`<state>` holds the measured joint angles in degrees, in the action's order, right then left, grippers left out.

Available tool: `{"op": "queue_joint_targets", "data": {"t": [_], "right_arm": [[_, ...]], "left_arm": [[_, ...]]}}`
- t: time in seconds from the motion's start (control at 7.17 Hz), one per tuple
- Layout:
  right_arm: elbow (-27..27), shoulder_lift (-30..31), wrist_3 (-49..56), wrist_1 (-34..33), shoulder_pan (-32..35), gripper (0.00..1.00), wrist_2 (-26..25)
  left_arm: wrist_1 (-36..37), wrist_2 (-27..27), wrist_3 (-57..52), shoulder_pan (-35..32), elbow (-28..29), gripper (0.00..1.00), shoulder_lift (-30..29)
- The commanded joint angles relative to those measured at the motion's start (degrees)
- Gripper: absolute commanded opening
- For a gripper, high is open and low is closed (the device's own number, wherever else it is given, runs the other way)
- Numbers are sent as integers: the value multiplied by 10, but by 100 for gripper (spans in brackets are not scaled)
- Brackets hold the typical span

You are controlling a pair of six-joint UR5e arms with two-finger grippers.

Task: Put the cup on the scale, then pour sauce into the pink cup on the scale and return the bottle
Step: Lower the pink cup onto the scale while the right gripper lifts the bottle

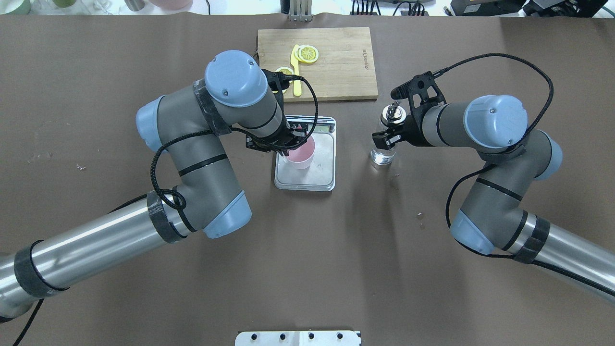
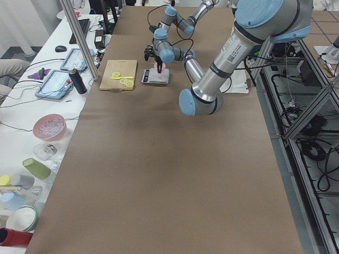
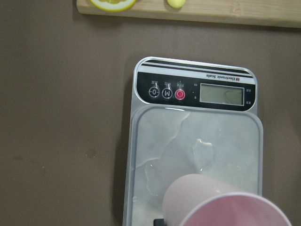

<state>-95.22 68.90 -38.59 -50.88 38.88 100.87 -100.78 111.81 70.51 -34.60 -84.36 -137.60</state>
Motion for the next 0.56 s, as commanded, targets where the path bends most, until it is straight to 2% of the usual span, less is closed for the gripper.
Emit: {"op": "queue_joint_targets", "data": {"t": [0.0, 0.28, 0.42], "right_arm": [[-3, -5, -10, -6, 0, 0, 0], [-10, -5, -12, -9, 7, 0, 1], [-25, -6, -11, -37, 11, 0, 1]], "left_arm": [[-16, -3, 1, 0, 25, 0, -9], [-16, -3, 1, 0, 31, 0, -14], [-22, -3, 2, 0, 31, 0, -14]]}}
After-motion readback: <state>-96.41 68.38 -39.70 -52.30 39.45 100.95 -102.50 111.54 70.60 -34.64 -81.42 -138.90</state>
